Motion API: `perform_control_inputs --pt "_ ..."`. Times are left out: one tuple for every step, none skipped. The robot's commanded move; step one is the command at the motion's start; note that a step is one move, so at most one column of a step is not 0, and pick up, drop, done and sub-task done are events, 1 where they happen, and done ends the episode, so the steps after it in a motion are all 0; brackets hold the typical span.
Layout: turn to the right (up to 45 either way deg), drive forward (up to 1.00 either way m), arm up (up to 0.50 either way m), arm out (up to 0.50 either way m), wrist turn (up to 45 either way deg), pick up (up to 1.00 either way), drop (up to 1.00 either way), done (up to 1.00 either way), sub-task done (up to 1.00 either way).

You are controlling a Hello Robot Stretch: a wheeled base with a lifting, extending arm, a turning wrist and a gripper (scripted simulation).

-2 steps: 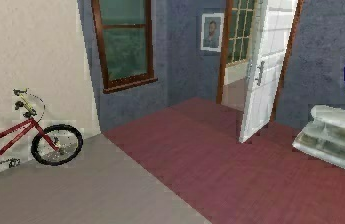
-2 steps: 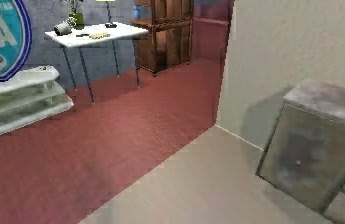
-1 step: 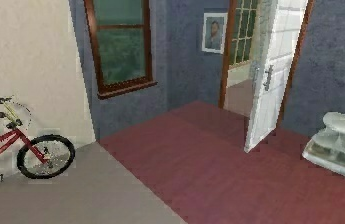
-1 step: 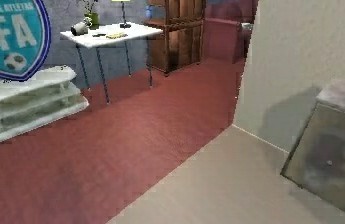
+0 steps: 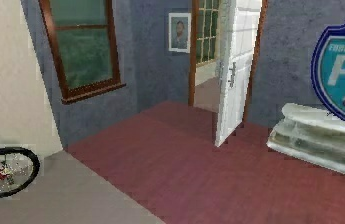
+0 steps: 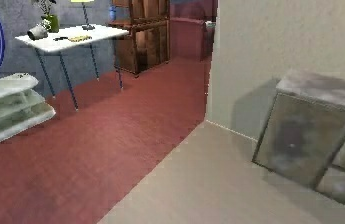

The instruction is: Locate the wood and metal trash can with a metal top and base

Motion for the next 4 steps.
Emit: perform_control_inputs --pt "0.0 1.0 0.0 0.0 0.0 0.0 0.0 0.0 0.0" --pt "3.0 0.0 0.0 0.0 0.0 0.0 0.0 0.0 0.0" --pt "0.0 1.0 0.0 0.0 0.0 0.0 0.0 0.0 0.0" --pt "0.0 0.35 0.0 0.0 0.0 0.0 0.0 0.0 0.0"
